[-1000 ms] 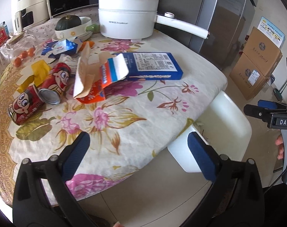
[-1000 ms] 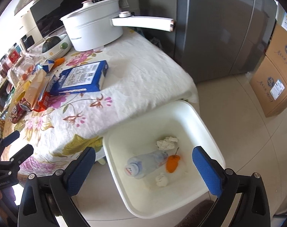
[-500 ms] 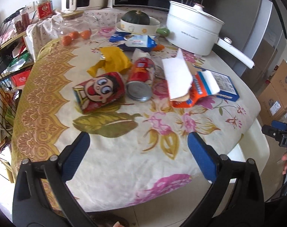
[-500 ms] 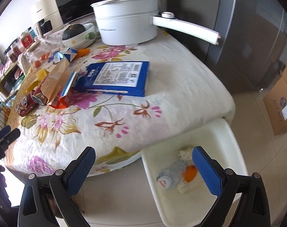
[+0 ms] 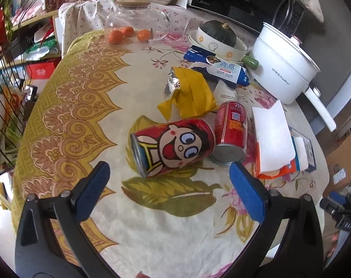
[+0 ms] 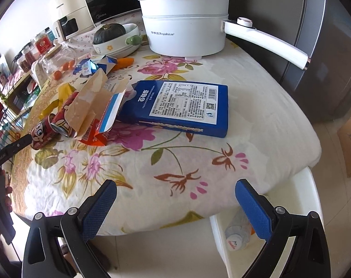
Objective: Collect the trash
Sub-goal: 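Move both tools back to the table toward the red cartoon can, then grasp the red cartoon can with the left tool while the right tool grasps the red can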
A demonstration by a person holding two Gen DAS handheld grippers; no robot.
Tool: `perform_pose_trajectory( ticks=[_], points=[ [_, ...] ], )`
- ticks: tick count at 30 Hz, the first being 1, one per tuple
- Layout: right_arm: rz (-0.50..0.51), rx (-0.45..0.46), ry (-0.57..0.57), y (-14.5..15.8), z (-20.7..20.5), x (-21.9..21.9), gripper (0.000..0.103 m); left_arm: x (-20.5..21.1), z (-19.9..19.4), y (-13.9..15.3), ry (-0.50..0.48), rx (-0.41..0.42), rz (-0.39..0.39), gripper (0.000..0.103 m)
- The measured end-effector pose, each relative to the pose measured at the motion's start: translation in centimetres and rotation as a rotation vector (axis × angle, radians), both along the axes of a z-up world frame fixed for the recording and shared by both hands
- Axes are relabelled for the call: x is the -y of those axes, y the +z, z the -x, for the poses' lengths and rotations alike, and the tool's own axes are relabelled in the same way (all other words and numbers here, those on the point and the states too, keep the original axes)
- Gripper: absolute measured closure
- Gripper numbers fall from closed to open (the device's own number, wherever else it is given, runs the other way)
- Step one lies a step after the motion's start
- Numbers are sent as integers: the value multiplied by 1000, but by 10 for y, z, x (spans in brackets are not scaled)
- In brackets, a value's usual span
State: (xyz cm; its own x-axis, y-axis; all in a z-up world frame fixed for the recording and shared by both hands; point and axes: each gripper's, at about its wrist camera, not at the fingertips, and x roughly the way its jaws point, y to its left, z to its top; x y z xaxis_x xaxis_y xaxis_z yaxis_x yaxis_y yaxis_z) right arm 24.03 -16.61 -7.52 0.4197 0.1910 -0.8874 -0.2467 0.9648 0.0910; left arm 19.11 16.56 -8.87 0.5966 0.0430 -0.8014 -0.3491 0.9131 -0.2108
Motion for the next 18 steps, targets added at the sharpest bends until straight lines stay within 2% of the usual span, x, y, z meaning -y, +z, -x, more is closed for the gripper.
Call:
perform_pose_trajectory(
  ticks=[2, 7, 10, 14, 18],
  points=[
    [-8, -8, -14, -3, -6, 0, 0, 1, -8, -5, 51, -3, 29, 1],
    [-70, -46, -49, -8, -15, 4, 0, 6, -25, -13, 173, -2, 23, 1],
    [-87, -65, -58, -11, -18, 6, 0, 10, -35, -16, 192, -11, -10, 1],
    [-82, -62, -61, -11, -21, 7, 0, 5, -36, -24, 254, -10, -5, 1],
    [-85, -60, -64, -11, -22, 6, 0, -5, -33, -34, 253, -31, 11, 10]
  ],
)
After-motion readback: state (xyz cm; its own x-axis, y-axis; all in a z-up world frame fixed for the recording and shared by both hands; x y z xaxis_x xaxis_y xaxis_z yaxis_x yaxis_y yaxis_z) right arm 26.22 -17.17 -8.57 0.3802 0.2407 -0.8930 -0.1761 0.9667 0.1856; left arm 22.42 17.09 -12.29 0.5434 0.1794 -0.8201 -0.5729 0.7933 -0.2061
